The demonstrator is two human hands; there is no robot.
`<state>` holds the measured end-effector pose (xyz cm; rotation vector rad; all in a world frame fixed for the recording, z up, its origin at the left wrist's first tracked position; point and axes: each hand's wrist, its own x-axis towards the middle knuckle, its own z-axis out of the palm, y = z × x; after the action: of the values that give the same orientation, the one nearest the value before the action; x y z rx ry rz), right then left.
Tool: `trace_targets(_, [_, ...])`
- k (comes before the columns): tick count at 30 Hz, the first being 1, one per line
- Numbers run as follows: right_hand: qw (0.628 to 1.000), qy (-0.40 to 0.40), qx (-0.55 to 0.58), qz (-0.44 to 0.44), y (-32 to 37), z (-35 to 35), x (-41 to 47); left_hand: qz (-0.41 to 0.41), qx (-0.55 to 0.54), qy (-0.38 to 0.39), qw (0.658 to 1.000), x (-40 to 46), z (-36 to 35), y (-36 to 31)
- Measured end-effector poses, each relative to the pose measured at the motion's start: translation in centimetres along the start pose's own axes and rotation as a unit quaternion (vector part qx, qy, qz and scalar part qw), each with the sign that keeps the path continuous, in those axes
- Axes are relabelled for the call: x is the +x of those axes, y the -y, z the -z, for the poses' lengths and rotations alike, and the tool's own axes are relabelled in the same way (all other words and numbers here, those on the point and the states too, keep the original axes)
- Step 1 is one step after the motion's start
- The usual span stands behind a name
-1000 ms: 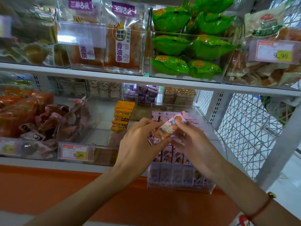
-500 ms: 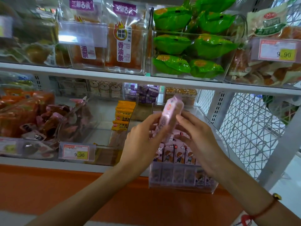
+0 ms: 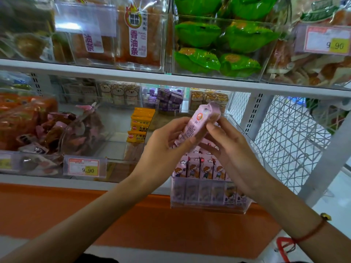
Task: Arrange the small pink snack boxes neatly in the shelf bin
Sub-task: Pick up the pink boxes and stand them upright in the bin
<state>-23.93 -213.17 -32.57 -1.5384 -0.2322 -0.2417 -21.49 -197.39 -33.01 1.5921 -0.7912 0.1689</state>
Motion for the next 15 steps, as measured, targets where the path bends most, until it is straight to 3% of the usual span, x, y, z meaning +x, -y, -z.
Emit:
trace_targets(5, [1.0, 0.004, -0.009, 0.002, -0.34, -0.15, -0.12, 0.016, 0.101, -0.069, 0.992, -0.14, 0.32, 0.39])
trace_targets(8, [0.999, -0.024, -0.041, 0.015, -0.18, -0.26, -0.3, -0.029, 0.218, -0.108, 0.969, -0.32, 0.64, 0.25])
trace_targets(11, [0.998, -0.061, -0.027, 0.021, -0.13, 0.05, -0.43, -0.079, 0.278, -0.074, 0.955, -0.43, 0.86, -0.07])
trace_targets(15, [0.997, -0.05, 0.056, -0.003, -0.04, 0.46, -0.3, -0.03, 0.254, -0.034, 0.966, -0.38, 0.68, -0.22])
